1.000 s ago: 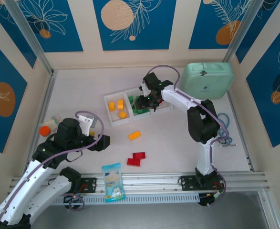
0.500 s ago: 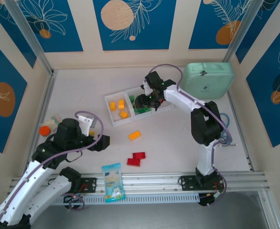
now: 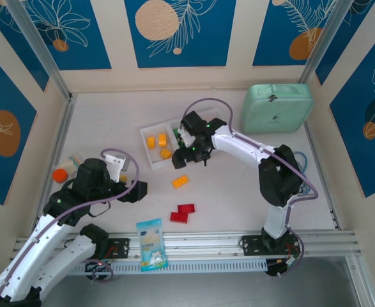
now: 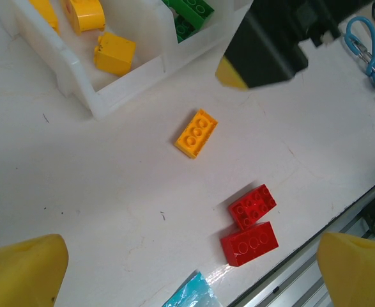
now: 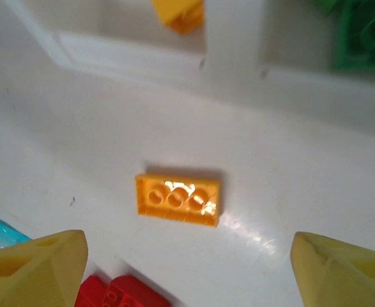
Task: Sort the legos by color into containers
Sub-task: Pick up the lego from the center of the table.
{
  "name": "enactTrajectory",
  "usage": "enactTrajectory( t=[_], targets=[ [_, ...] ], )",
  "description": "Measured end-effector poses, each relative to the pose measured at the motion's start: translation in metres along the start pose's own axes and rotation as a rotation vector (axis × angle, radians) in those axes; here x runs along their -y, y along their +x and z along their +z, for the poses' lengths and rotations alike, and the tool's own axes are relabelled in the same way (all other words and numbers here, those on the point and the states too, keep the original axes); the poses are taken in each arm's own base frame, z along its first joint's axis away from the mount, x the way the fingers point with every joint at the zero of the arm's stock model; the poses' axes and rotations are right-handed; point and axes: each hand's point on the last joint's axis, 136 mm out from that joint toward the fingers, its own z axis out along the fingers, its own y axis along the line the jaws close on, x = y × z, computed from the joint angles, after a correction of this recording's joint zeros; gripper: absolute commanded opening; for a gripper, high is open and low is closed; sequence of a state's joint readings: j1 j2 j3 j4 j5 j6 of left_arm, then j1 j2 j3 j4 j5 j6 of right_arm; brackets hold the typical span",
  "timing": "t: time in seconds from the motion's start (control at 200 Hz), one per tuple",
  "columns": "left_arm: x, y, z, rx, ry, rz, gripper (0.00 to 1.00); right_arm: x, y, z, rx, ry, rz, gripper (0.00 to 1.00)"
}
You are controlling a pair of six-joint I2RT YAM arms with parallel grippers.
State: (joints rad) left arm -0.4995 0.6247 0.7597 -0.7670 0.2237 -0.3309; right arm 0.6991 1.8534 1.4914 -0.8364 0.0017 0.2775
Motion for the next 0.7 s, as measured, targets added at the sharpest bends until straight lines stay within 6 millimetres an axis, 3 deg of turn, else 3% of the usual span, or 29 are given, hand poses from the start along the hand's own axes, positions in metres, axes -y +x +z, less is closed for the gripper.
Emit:
enactTrajectory(
  t=[0.09,0.17,0.475,0.7],
  targets=[
    [0.0,0.0,0.0,0.0,0.0,0.0,0.99,-0.001,0.013,0.01,-0.045,0.017,0.009,0.9],
    [0.0,0.0,0.0,0.0,0.0,0.0,0.99,0.0,0.019,0.018,-0.072,0.033,0.018,1.0],
    [0.0,0.0,0.0,0.0,0.0,0.0,0.99,-0.001,0.041,0.069,-0.2,0.096,-0.002,0.99],
    [0.0,0.0,0.0,0.0,0.0,0.0,0.99,-0.006,0.034,0.079,-0.202,0.165,-0.051,1.0]
  ],
)
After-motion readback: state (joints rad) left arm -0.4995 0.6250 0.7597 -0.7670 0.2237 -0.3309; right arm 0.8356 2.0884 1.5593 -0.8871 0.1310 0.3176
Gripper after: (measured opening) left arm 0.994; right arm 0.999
